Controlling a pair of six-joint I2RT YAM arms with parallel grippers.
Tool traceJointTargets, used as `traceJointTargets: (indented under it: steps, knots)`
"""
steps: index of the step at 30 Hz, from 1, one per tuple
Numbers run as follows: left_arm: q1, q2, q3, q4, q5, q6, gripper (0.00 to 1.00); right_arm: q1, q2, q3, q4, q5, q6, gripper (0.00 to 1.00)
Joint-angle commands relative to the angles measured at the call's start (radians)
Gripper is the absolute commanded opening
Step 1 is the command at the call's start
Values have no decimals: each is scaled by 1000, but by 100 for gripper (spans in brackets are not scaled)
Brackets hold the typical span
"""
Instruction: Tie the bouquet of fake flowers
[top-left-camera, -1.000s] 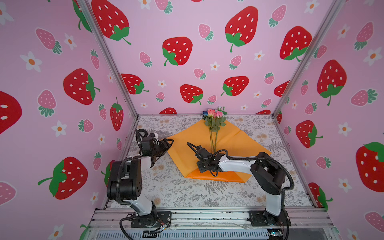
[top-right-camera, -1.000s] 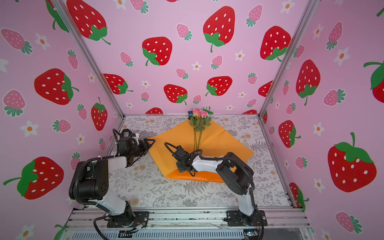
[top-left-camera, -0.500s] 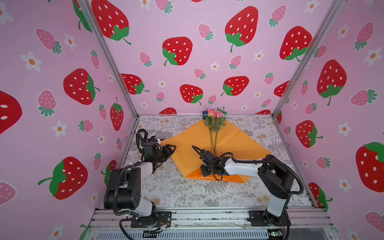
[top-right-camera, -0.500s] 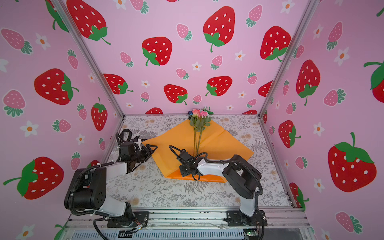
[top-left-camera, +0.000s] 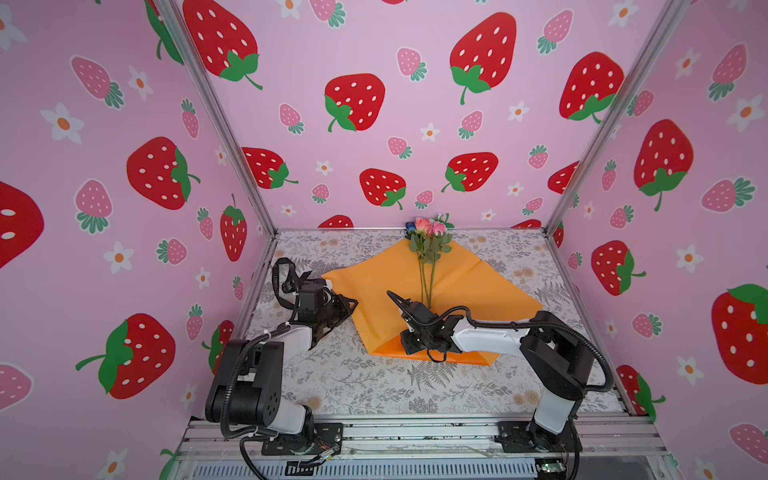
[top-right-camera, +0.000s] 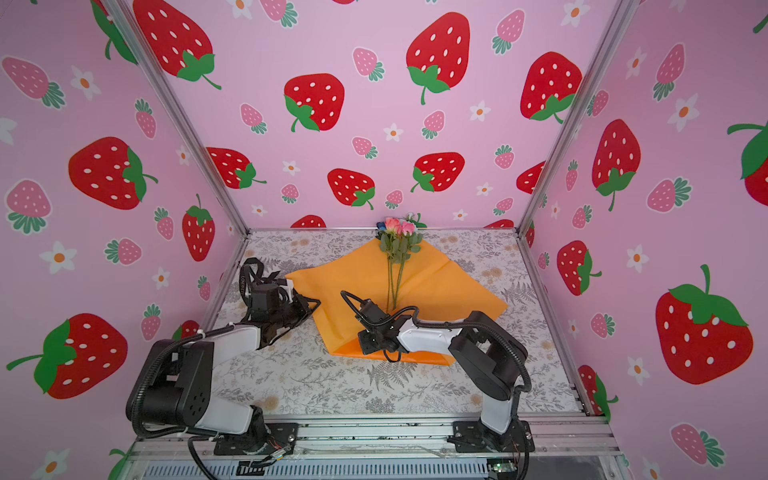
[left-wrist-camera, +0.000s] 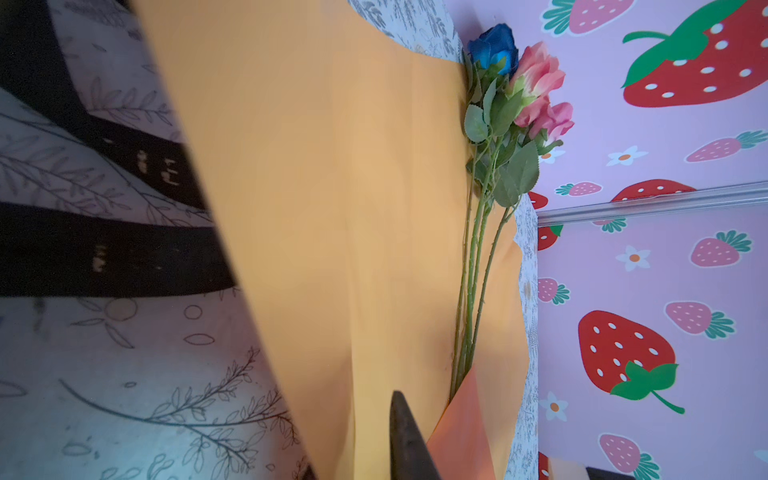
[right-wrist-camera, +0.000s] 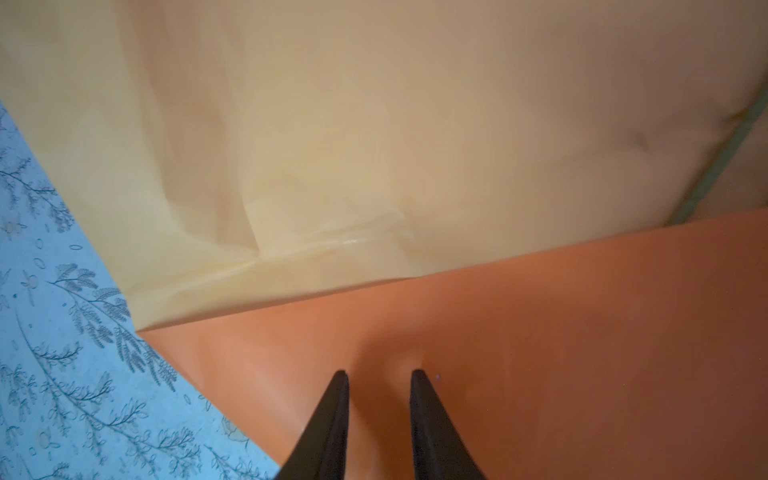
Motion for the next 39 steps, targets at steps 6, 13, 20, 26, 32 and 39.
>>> traceJointTargets:
  steps: [6,13,20,26,32,39]
  knots:
    - [-32,-103,100,-121,-23,31,8,-16,15,-32,27,-85,29,22]
    - [-72,-106,127,-155,-38,32,8,-16,-7,-99,28,-127,46,22]
    - [-83,-93,134,-157,-60,23,0,-14,-85,-207,33,-149,85,22]
    - [-87,-81,158,-166,-67,18,0,-15,-126,-229,13,-134,76,22]
    - [-96,-89,158,-171,-67,14,0,0,-117,-177,-74,-48,21,20]
    - [-105,-130,164,-189,-65,10,0,43,-90,-114,-153,107,-52,17]
